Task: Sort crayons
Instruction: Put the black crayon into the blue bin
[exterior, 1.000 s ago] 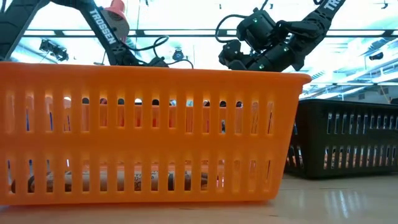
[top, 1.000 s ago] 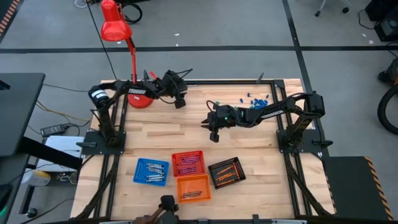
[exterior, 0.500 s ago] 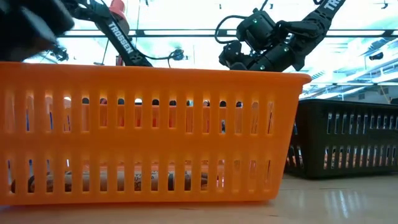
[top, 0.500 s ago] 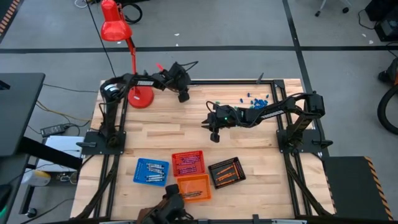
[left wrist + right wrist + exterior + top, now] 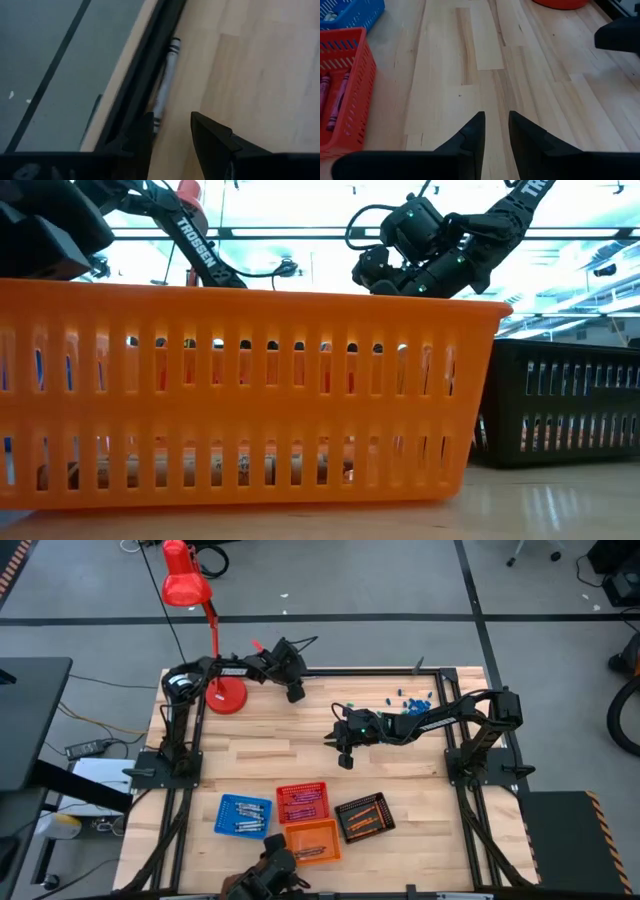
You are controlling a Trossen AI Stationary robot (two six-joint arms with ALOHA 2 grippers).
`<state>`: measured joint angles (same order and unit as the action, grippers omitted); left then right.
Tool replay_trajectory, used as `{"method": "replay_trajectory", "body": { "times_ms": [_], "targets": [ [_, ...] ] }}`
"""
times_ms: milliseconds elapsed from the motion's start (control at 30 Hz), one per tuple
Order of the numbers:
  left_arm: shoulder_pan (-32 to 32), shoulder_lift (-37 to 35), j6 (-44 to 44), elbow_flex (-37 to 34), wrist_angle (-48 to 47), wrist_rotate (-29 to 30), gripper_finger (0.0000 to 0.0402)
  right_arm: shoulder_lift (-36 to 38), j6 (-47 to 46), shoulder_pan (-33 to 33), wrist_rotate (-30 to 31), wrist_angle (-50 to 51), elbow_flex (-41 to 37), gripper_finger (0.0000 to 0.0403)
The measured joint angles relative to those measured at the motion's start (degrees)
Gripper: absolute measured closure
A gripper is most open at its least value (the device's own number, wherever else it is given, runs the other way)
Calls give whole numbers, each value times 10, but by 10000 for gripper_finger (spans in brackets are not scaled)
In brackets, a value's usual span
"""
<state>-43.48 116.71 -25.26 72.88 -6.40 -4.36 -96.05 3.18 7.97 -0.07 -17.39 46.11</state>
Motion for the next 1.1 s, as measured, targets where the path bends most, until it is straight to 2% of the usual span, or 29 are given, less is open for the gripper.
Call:
{"method": "replay_trajectory", "body": {
  "times_ms": [267, 433, 500, 700, 933, 1100],
  "targets": [
    [-11, 5, 19, 13, -17, -4, 260, 0, -1, 0, -8, -7, 0, 312],
    [-8, 44, 15, 74, -113, -46, 260, 0, 3, 0, -13, -4, 9, 312],
    [-3, 50, 7, 88, -139, -45, 260, 0, 3, 0, -15, 4, 13, 312],
    [11, 38, -18, 86, -183, -42, 261, 0, 10, -1, -12, 18, 15, 312],
    [46, 5, -69, 82, -306, -61, 261, 0, 14, -1, -12, 21, 15, 312],
    [58, -6, -76, 83, -265, -35, 260, 0, 14, -1, -11, 21, 15, 312]
  ]
}}
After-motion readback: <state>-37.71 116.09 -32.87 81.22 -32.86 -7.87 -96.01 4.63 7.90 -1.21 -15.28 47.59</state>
